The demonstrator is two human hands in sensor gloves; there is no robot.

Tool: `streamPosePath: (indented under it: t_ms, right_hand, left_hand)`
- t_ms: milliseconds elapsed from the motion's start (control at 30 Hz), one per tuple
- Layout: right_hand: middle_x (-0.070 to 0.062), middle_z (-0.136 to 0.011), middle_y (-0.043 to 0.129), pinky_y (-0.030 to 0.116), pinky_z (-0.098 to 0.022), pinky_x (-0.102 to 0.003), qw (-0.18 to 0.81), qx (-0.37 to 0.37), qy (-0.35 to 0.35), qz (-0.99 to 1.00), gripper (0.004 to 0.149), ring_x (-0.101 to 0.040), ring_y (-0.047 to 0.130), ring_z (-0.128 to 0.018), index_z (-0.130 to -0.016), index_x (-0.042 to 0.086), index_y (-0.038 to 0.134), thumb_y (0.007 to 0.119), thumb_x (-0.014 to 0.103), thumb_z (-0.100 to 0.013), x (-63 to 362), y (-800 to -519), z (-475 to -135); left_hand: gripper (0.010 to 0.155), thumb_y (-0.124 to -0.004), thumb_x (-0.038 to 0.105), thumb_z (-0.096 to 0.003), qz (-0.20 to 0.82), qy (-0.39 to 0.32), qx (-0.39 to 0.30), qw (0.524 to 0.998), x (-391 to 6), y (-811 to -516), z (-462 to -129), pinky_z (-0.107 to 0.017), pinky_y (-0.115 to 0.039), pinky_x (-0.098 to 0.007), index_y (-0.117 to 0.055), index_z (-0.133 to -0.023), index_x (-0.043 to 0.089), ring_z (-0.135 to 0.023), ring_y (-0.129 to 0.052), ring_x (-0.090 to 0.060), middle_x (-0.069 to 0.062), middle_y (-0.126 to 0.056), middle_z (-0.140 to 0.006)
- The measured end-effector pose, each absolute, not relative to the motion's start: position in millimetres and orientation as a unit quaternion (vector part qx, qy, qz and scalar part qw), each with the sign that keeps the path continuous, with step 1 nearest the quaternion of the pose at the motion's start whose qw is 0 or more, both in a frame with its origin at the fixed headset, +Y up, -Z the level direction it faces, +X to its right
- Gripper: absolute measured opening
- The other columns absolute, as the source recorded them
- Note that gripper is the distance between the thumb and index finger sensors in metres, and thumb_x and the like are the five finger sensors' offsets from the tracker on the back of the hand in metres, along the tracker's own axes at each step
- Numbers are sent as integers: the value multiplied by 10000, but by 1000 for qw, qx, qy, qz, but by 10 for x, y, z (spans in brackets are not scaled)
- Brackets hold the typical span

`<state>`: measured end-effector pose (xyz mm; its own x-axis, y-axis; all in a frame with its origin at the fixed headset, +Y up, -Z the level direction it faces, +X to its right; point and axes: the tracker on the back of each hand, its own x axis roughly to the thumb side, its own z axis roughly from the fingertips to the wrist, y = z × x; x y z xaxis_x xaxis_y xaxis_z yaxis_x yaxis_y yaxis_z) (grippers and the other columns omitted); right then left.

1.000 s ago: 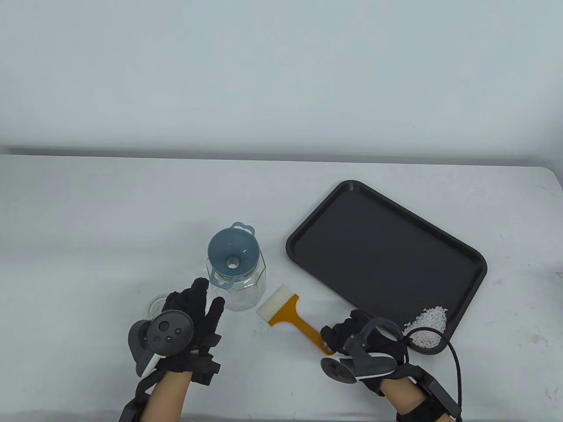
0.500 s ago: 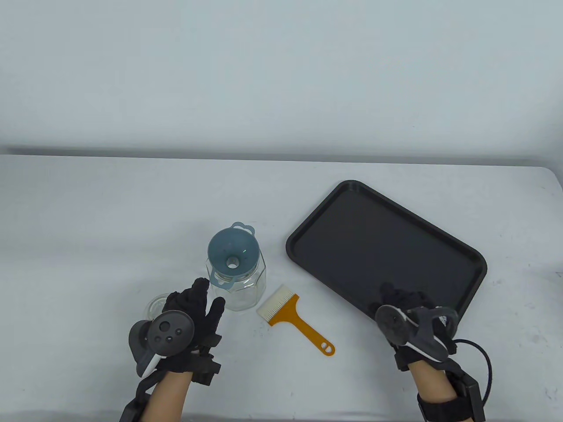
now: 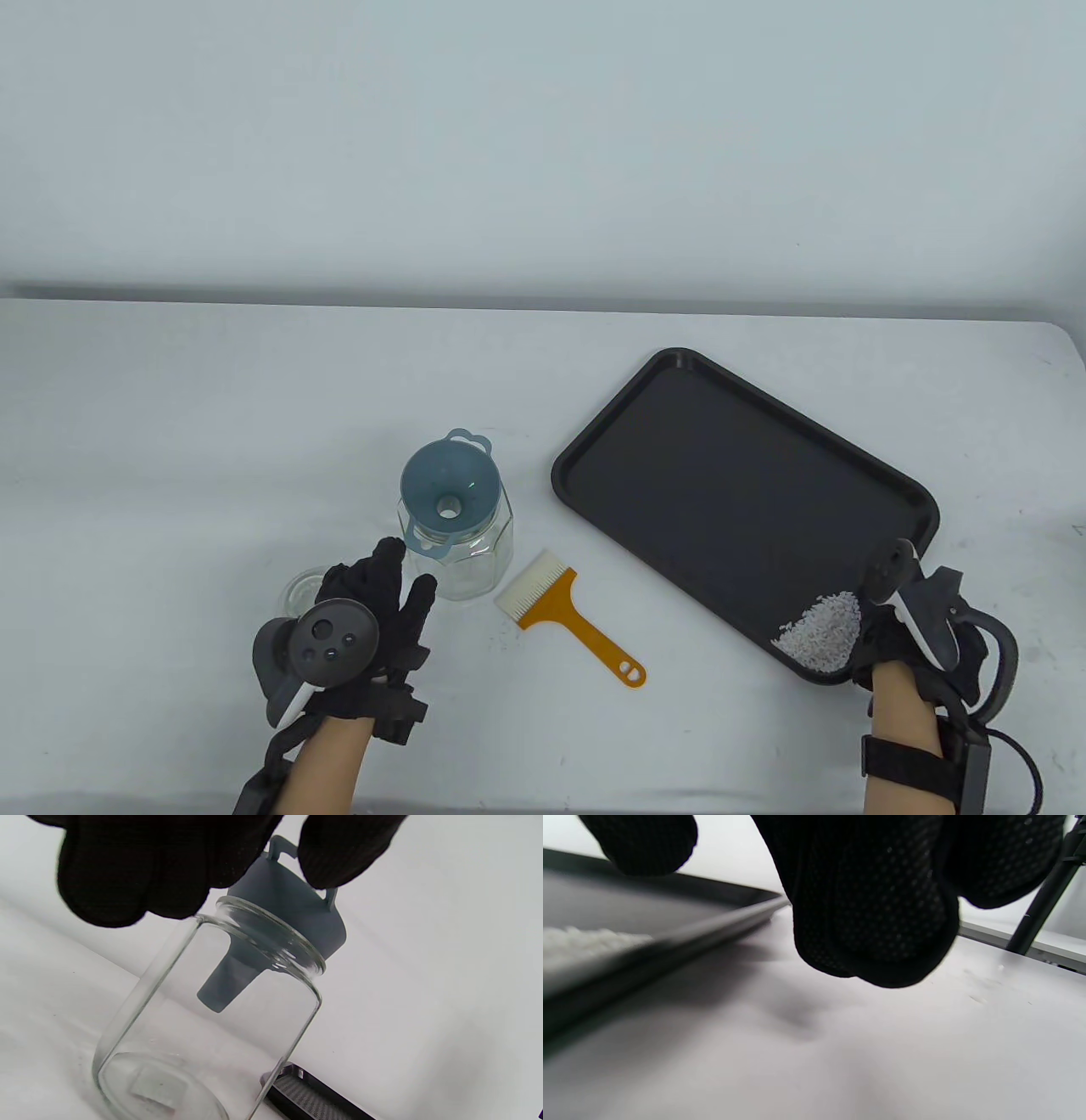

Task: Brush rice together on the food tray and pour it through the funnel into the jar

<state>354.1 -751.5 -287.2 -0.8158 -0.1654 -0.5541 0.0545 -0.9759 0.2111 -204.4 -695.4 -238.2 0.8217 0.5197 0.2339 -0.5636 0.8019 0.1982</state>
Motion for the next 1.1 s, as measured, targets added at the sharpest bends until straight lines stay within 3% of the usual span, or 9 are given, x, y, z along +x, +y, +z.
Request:
streamPosePath:
  t_ms: [133,333,600,800,933,967,1100]
  right_hand:
    - [-131,-572,956,738,-410,-552,15,298,-138,-945,768,-282,1004,-338,-829,-73,770,615,588,-470,3593,-7643,-2886]
    - [-116,-497,954,748,-392,-536,-11,290,-136,-947,745,-259,979,-267,-802,-108,763,648,550,-473,3587,-7681,-2930]
    - [-66,-477,919,774,-356,-493,-7,284,-159,-945,636,-196,954,-245,-791,-146,710,669,416,-495,3502,-7717,-2995]
    - [-96,-542,880,769,-362,-498,-161,308,-151,-925,566,-206,943,-292,-776,-118,661,681,373,-495,3638,-7709,-2906]
    - [-111,-629,866,798,-337,-490,-326,307,-105,-888,498,-193,1012,-363,-759,-93,615,675,325,-496,3727,-7721,-2830]
    - [-105,-671,840,808,-347,-477,-394,284,-102,-868,478,-207,1035,-401,-765,-84,577,656,311,-508,3743,-7747,-2818]
    - [-138,-686,821,816,-356,-465,-510,265,-83,-815,465,-244,1063,-412,-754,-115,530,654,259,-508,3736,-7808,-2806]
  left_hand:
    - [690,-679,370,-544,286,-84,130,946,-2044,-6953,-2383,-602,-471,-782,-577,-997,-140,-624,-842,-632,-412,-766,-832]
    - [691,-679,370,-544,287,-83,127,946,-2038,-6948,-2384,-603,-470,-782,-577,-997,-141,-623,-841,-633,-411,-766,-832]
    - [690,-679,369,-544,288,-82,126,946,-2035,-6949,-2386,-602,-471,-781,-578,-996,-142,-622,-842,-633,-413,-767,-830]
    - [690,-678,369,-545,290,-82,123,945,-2034,-6951,-2387,-603,-470,-781,-575,-997,-142,-624,-840,-634,-416,-764,-831]
    - [690,-678,369,-544,293,-81,124,944,-2033,-6951,-2387,-603,-471,-781,-576,-997,-141,-623,-843,-631,-412,-766,-831]
    - [690,-679,369,-544,294,-81,124,944,-2034,-6951,-2387,-602,-471,-781,-576,-997,-142,-623,-843,-632,-411,-767,-831]
    - [689,-677,370,-545,296,-80,125,944,-2036,-6952,-2389,-602,-472,-781,-576,-997,-140,-625,-841,-632,-414,-765,-831]
